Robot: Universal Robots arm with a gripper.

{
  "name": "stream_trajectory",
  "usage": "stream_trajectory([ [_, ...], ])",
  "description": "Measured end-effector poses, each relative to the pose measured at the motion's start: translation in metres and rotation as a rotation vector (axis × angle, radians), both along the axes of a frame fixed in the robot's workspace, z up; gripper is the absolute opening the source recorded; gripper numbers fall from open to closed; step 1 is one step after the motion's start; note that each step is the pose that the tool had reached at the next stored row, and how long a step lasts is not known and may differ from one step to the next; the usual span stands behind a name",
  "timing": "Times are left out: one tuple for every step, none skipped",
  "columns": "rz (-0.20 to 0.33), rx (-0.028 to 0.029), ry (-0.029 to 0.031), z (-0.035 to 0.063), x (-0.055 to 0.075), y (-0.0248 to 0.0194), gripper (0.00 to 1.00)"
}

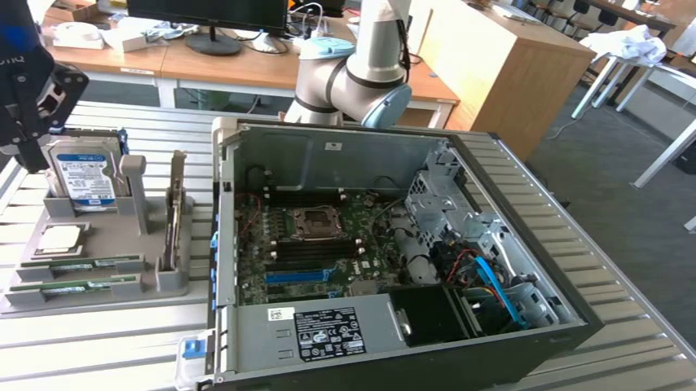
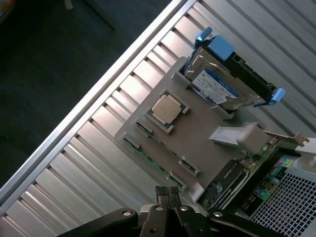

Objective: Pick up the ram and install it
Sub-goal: 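Pick up the ram and move it above insertion slot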

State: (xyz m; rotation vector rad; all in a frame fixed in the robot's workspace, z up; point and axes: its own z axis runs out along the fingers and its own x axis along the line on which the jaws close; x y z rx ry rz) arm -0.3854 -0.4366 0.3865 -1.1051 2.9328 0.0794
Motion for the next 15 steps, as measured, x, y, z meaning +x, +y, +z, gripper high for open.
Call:
stream_trajectory([
  [0.013, -0.0001, 0.0001, 0.0, 0.0, 0.0, 0.1],
  [0.025, 0.0, 0.0, -0.0001, 0.0, 0.0, 0.1],
  [0.038, 0.0, 0.0001, -0.0002, 0.0, 0.0, 0.1],
  [0.051, 0.0, 0.0, -0.0002, 0.0, 0.0, 0.1],
  [0.067, -0.0001, 0.0, -0.0003, 0.0, 0.0, 0.1],
  [0.08, -0.0001, 0.0, -0.0003, 0.0, 0.0, 0.1],
  [0.093, -0.0001, 0.0001, -0.0004, 0.0, 0.0, 0.1],
  [0.107, -0.0001, 0.0001, -0.0004, 0.0, 0.0, 0.1],
  [0.12, -0.0001, 0.0001, -0.0005, 0.0, 0.0, 0.1],
  [0.134, -0.0001, 0.0001, -0.0005, 0.0, 0.0, 0.1],
  [0.148, -0.0001, 0.0, -0.0006, 0.0, 0.0, 0.1],
  [0.161, -0.0001, 0.0, -0.0006, 0.0, 0.0, 0.1],
  [0.175, -0.0001, 0.0, -0.0007, 0.0, 0.0, 0.1],
  [0.188, -0.0001, 0.0001, -0.0007, 0.0, 0.0, 0.1],
  [0.202, -0.0001, 0.0001, -0.0007, 0.0, 0.0, 0.1],
])
